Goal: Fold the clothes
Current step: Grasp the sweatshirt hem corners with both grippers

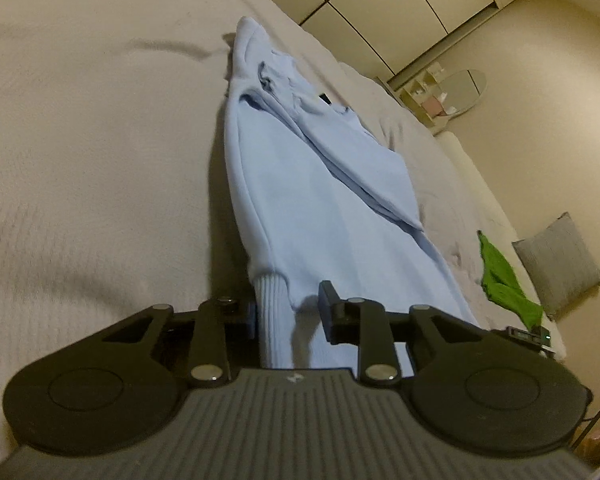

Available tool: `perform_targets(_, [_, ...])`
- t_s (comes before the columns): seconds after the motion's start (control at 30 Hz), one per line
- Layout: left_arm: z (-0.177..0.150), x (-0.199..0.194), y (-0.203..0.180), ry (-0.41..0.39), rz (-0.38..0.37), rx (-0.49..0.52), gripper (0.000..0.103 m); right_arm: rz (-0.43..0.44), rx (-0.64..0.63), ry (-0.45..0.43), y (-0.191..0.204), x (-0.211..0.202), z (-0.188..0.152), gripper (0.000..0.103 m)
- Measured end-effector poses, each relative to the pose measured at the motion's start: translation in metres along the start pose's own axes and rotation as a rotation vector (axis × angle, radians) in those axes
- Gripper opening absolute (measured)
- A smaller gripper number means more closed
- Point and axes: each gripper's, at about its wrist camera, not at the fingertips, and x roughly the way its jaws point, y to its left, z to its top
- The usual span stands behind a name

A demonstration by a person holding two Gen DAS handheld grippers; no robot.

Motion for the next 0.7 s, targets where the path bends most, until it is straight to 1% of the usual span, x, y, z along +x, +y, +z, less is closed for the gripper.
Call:
perform_targets(0.07, [0.000, 0.001, 0.003, 0.006, -0.003, -0.026, 0.026, -0.015, -0.008, 0.015, 0.001, 0.004, 0.003, 0.033])
perform_targets(0.13, [0.003, 0.006, 0.007, 0.005, -0.011, -0.066, 0.024, -0.029, -0.010, 0.028, 0.003, 0.008, 0.006, 0.033])
perform_targets(0.17, [0.005, 0.009, 0.008, 0.003, -0.020, -0.081, 0.021, -0.030, -0.004, 0.024, 0.005, 0.006, 0.006, 0.033])
perform_targets(0.2, [0.005, 0.010, 0.007, 0.004, -0.024, -0.091, 0.015, -0.031, 0.001, 0.019, 0.006, 0.004, 0.005, 0.033])
perform_targets(0.23, [0.006, 0.011, 0.006, 0.006, -0.027, -0.100, 0.012, -0.032, 0.007, 0.014, 0.008, 0.001, 0.004, 0.031])
perform_targets(0.27, [0.007, 0.011, 0.005, 0.006, -0.018, -0.106, 0.008, -0.033, 0.012, 0.010, 0.010, -0.001, 0.004, 0.026])
perform_targets(0.3, [0.007, 0.011, 0.004, 0.007, -0.008, -0.110, 0.006, -0.034, 0.018, 0.005, 0.012, -0.003, 0.003, 0.018])
perform_targets(0.33, [0.008, 0.007, 0.002, -0.001, -0.007, -0.114, 0.005, -0.035, 0.024, 0.000, 0.013, -0.005, 0.003, 0.014])
perform_targets(0.4, [0.007, -0.006, -0.005, -0.031, -0.007, -0.109, 0.005, -0.038, 0.035, -0.009, 0.017, -0.009, 0.002, 0.012])
perform_targets(0.47, [0.004, -0.019, -0.020, -0.060, 0.009, -0.071, 0.005, -0.040, 0.046, -0.018, 0.021, -0.014, 0.001, 0.011])
perform_targets(0.53, [-0.003, -0.032, -0.039, -0.088, 0.014, -0.037, 0.004, -0.038, 0.045, -0.025, 0.025, -0.020, 0.000, 0.010])
perform_targets(0.6, [-0.017, -0.046, -0.060, -0.098, 0.012, -0.014, 0.004, -0.029, 0.004, -0.035, 0.035, -0.038, -0.003, 0.010])
perform_targets(0.63, [-0.026, -0.053, -0.070, -0.099, 0.015, 0.007, 0.004, -0.023, -0.010, -0.041, 0.040, -0.048, -0.006, 0.010])
perform_targets(0.7, [-0.051, -0.067, -0.079, -0.101, 0.011, 0.007, 0.004, -0.021, -0.032, -0.061, 0.047, -0.075, -0.017, 0.010])
